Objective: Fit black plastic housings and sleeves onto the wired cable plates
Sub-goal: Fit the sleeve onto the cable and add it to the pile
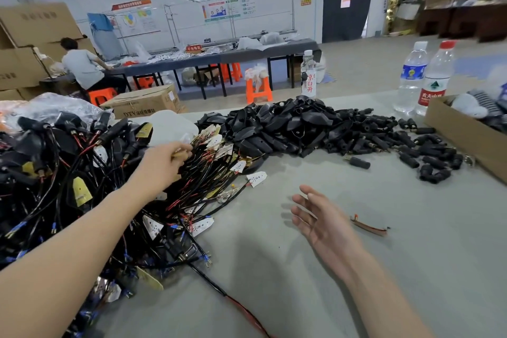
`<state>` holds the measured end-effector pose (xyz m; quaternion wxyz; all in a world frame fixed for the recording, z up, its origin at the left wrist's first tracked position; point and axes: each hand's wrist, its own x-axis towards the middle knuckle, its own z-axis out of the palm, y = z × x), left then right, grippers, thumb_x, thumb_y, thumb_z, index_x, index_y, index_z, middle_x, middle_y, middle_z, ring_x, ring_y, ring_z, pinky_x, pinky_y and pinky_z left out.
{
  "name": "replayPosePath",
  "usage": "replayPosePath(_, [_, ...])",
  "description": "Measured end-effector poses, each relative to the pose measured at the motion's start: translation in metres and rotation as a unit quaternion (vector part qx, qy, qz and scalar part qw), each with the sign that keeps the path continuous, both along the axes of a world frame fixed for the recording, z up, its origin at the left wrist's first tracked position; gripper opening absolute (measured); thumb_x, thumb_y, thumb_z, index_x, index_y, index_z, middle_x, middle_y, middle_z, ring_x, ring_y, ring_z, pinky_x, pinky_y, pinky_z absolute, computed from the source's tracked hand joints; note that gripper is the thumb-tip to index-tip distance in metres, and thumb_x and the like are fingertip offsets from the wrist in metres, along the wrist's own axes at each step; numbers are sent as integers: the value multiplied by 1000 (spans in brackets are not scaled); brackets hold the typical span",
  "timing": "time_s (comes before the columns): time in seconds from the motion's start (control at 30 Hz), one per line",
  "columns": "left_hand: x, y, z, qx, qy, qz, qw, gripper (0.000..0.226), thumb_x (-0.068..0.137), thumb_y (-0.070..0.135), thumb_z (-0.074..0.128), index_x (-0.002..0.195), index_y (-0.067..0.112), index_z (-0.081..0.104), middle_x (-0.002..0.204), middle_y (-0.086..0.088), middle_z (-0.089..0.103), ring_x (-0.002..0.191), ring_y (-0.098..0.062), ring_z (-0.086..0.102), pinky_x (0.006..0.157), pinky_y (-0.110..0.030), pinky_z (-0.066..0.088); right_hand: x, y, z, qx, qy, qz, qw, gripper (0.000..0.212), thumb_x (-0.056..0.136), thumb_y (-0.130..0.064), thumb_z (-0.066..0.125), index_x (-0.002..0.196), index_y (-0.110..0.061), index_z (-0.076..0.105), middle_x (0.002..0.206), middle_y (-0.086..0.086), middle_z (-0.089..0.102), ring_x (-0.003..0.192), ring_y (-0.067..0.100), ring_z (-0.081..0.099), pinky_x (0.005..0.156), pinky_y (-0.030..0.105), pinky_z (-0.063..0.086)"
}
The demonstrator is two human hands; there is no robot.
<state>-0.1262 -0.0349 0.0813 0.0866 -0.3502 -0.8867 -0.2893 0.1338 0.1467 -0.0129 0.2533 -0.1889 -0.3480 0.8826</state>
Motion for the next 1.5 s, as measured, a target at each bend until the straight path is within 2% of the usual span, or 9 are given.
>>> replayPosePath(0.13, [11, 4, 31, 169, -51, 3, 984, 19, 96, 10, 59, 110, 17, 70, 100, -7, 75, 89, -21, 71, 86, -32, 55, -1, -1, 0, 4, -3, -4, 1000, 23, 102, -9, 46, 111, -9, 66, 88, 8, 72, 68, 18, 69, 59, 28, 58])
replayPosePath(0.3, [72, 20, 109, 239, 72, -109, 962, 20, 99, 11, 56, 115, 16, 68, 96, 5, 72, 76, 8, 66, 75, -10, 53, -5, -1, 0, 18, -29, -8, 999, 23, 101, -8, 46, 106, -11, 69, 83, 6, 74, 64, 17, 69, 56, 25, 57])
replayPosePath(0.5, [130, 36, 151, 479, -70, -252, 838, 15, 98, 5, 54, 110, 9, 63, 98, -2, 74, 100, -19, 70, 86, -25, 54, -3, -4, 2, 45, -30, 9, 999, 21, 100, -8, 49, 110, -13, 67, 87, 4, 74, 69, 17, 69, 64, 25, 58])
replayPosePath(0.73, [125, 60, -15, 494, -337, -27, 801, 14, 101, 2, 50, 104, 4, 64, 97, -6, 69, 91, -8, 68, 78, -16, 54, -2, -6, 3, 60, 5, -25, 998, 43, 94, 8, 49, 123, -21, 61, 106, 3, 76, 74, 18, 72, 58, 26, 57])
replayPosePath(0.97, [99, 46, -76, 522, -430, 91, 731, 13, 98, -3, 53, 91, 7, 55, 95, -8, 64, 83, -10, 66, 65, -13, 54, 1, 1, -4, -44, 80, -12, 996, 38, 91, 3, 49, 120, -14, 69, 113, 10, 73, 83, 21, 72, 69, 29, 59])
replayPosePath(1.03, [101, 45, -78, 499, -427, 97, 748, 10, 91, 1, 61, 88, 7, 54, 92, -9, 60, 82, -16, 62, 75, -19, 51, 1, 3, -4, -105, 100, -11, 989, 31, 93, -3, 49, 117, -11, 68, 105, 12, 74, 80, 23, 73, 67, 31, 60])
replayPosePath(1.2, [129, 50, -95, 222, -109, 181, 952, 63, 88, 9, 56, 146, 3, 31, 150, -24, 34, 140, -39, 27, 113, -46, 28, 0, 12, -2, -211, 99, -59, 971, 20, 96, -9, 51, 103, -13, 69, 87, 7, 74, 69, 20, 74, 59, 30, 61])
replayPosePath(1.3, [153, 58, -102, 151, 29, 11, 988, 50, 91, 4, 48, 141, 8, 47, 151, -14, 39, 148, -35, 20, 118, -24, 10, 0, 14, -2, -238, 102, -75, 963, 19, 96, -9, 51, 102, -13, 69, 83, 6, 73, 64, 19, 71, 56, 29, 59])
replayPosePath(1.5, [170, 58, -115, 16, -115, -293, 949, 53, 78, -6, 42, 108, 32, 65, 120, 23, 61, 139, 3, 34, 114, -15, 26, 1, 19, -4, -247, 88, -85, 961, 20, 94, -11, 50, 98, -17, 68, 76, 1, 71, 58, 16, 67, 54, 24, 56])
